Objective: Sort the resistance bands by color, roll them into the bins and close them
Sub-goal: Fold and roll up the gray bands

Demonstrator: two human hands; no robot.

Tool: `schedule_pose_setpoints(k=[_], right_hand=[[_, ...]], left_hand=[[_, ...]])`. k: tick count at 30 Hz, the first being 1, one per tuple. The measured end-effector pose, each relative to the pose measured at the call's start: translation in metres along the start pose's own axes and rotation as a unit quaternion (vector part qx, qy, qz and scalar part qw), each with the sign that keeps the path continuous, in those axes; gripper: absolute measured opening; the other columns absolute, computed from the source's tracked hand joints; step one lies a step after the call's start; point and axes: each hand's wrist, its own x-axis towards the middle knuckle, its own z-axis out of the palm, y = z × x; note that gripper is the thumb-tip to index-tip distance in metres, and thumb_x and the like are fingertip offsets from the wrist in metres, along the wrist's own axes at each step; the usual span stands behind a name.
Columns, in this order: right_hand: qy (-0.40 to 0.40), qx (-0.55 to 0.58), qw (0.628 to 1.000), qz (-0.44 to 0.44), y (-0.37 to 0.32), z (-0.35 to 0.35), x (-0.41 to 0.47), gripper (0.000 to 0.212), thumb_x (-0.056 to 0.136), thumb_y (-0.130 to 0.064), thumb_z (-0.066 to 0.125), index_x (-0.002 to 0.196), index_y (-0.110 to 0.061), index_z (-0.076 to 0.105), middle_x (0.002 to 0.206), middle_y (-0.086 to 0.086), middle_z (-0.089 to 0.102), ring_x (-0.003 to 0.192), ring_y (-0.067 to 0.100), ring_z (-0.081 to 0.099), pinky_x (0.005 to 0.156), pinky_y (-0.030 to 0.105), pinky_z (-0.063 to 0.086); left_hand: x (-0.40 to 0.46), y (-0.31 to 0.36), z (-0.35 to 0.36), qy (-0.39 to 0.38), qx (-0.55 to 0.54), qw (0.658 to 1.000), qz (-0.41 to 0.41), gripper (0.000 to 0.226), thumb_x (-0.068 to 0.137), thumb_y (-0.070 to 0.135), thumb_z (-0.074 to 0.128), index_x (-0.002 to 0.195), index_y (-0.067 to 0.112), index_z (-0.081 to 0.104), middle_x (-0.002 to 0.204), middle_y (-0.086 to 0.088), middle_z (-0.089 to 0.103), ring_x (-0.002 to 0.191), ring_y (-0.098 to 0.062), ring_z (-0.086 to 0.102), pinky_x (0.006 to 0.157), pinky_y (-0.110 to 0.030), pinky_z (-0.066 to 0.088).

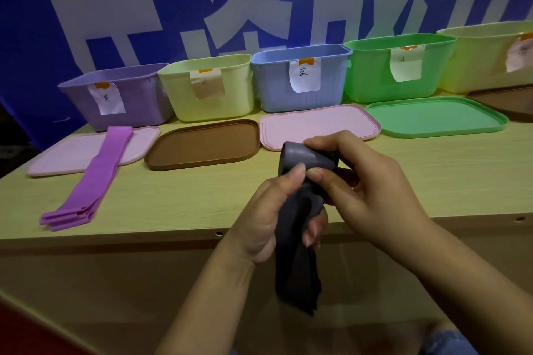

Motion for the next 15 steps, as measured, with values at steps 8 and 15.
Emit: schedule_pose_setpoints(k=[8,15], right_hand=[[-0.033,0.015,0.999,-0.035,0.004,0.003,-0.002,0.022,0.085,-0.018,0.058,0.106,-0.016,0.058,0.110,-0.008,0.063,0.106,0.000,0.058,0.090,0.018,0.048],[-0.169,0.288,0.931,0.151,0.008,-0.019,0.007,0.029,0.075,-0.027,0.075,0.102,-0.024,0.064,0.110,0.001,0.066,0.090,0.008,0.062,0.077,0.023,0.051]], left_hand=[[0.001,0.006,0.016,0.170,0.118,0.978,0.007,0.080,0.060,0.088,0.049,0.072,0.010,0.064,0.044,-0.010,0.048,0.036,-0.020,0.045,0.042,-0.024,0.039],[-0.012,0.011,0.013,0.128,0.179,0.976,0.006,0.060,0.081,0.061,0.049,0.085,0.002,0.061,0.057,-0.011,0.059,0.049,-0.021,0.058,0.051,-0.029,0.050]])
